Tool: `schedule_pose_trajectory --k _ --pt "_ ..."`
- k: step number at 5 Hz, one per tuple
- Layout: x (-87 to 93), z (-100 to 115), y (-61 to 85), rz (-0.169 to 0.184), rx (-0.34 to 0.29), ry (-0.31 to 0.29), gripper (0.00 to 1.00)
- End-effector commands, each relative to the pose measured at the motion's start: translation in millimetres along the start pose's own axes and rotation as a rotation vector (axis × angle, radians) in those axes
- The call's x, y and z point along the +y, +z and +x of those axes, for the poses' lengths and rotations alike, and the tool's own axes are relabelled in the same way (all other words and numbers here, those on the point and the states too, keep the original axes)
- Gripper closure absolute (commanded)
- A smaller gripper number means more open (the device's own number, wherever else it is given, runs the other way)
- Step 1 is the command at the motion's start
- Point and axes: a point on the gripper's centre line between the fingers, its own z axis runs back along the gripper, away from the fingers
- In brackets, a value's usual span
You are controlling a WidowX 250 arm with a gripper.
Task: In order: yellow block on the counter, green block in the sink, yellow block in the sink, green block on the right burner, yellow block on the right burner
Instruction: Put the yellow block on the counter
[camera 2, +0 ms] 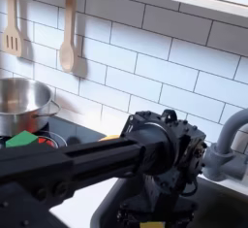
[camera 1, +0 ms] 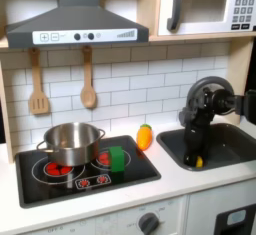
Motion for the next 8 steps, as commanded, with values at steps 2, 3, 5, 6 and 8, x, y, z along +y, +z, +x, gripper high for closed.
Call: schedule_pose_trajectory --k 2,3,5,6,8 --pt "-1.2 5.2 -5.2 -0.022 -0.015 -0.026 1.0" --pt "-5.1 2.9 -3.7 -0.043 -0.007 -0.05 1.0" --pt "-5.3 2.2 10.1 -0.08 0.049 -0.162 1.0" --pt "-8.6 2.2 19.4 -0.105 0.048 -0.193 1.0" --pt "-4.9 6.5 40.8 -0.128 0.052 -0.219 1.0"
